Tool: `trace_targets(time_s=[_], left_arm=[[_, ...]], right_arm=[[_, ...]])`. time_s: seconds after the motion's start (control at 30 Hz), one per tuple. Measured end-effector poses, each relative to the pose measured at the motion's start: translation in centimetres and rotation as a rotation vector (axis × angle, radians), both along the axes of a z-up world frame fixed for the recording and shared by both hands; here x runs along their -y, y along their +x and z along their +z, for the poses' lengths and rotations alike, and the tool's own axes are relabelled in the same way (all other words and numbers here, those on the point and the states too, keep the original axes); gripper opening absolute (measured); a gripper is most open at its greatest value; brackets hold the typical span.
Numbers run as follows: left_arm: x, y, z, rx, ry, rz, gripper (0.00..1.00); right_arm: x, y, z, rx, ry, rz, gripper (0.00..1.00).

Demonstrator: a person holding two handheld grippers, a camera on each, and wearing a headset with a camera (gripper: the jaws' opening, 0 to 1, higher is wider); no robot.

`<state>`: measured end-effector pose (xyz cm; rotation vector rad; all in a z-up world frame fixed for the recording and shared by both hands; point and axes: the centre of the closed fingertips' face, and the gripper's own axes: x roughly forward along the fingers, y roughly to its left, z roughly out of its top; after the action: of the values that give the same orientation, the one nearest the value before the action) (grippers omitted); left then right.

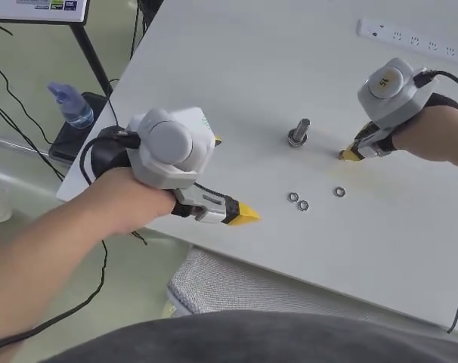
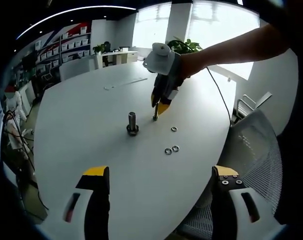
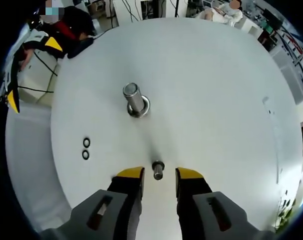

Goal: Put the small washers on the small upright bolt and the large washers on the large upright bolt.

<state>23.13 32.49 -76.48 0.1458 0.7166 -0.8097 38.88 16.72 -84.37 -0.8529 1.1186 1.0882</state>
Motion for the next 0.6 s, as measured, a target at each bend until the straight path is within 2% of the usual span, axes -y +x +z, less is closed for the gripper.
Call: trace_targets(time_s=[0.07, 0.23, 0.4, 0.6], left_arm=[[-0.1, 0.1, 0.0, 0.005, 0.007, 0.001, 0.86], [-0.1, 0.0, -0.1, 0.007, 0.022, -0.005, 0.88], [-0.1, -0.2, -0.1, 0.005, 0.018, -0.001, 0.9], [-0.3, -0.8, -0.5, -0.011, 0.019, 0.008, 0.96]], right_arm=[[-0.1, 0.0, 0.7, 0.004, 0.005, -0.002, 0.26], [-0.1, 0.2, 1.2, 0.011, 0.015, -0.002, 0.26], [0.0, -0.2, 2.0, 0.019, 0.018, 0.0, 0.26], [-0.2, -0.9, 3.1, 0.026, 0.031, -0.001, 0.26]])
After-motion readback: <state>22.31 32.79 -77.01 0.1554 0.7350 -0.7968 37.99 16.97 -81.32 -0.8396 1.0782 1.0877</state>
